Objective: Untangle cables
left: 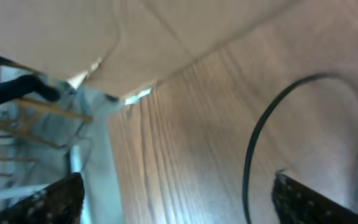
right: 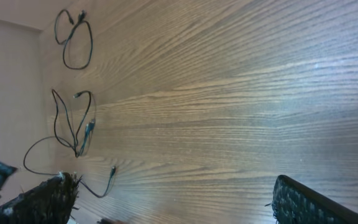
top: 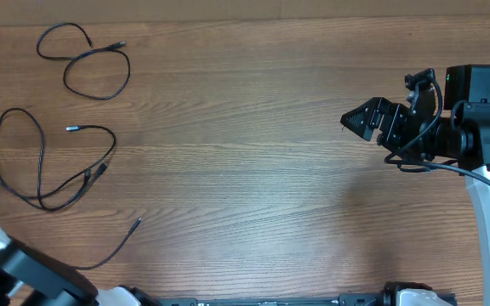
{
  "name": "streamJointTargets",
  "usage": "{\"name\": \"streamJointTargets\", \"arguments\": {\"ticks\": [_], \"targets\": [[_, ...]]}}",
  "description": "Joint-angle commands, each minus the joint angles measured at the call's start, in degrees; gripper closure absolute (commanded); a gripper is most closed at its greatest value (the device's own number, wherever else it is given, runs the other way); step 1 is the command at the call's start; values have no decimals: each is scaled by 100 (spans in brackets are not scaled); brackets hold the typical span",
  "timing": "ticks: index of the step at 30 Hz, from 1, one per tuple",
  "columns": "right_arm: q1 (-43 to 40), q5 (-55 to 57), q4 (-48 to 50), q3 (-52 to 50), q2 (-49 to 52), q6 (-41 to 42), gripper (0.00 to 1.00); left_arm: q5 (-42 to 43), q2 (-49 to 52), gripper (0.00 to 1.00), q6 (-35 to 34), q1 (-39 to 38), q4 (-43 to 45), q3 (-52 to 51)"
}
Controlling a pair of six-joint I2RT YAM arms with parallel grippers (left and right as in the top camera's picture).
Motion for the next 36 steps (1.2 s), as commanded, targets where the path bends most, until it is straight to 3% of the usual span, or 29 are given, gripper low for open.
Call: {"name": "streamJointTargets", "arguments": {"ticks": [1, 3, 8, 10, 12, 19, 24, 27, 36], "targets": [[-20, 55, -26, 79, 13, -11, 0, 1010, -520, 11, -463, -17, -168, 487], [-20, 55, -52, 79, 13, -31, 0, 1919, -699, 16, -599, -17, -245, 621], [-20, 52, -68, 79, 13, -26, 0, 4588, -981, 55, -614, -35, -348, 654], [-20, 52, -70, 79, 13, -28, 0, 5060, -968, 71, -612, -103, -616, 638], [-20, 52, -70, 79, 13, -28, 0, 4990, -916, 96, -612, -212, -1047, 605], [-20, 52, -68, 79, 13, -28, 0, 4577, -472, 96, -1154, -649, -2330, 125], [-20, 55, -149, 79, 13, -28, 0, 3641, -107, 96, -2712, -686, -2487, -205], [-20, 52, -155, 79, 13, -28, 0, 3613, 109, 96, -3134, -684, -2511, -286], [-20, 52, -151, 79, 13, -26, 0, 3593, 1075, 96, -3399, -686, -2302, -302]]}}
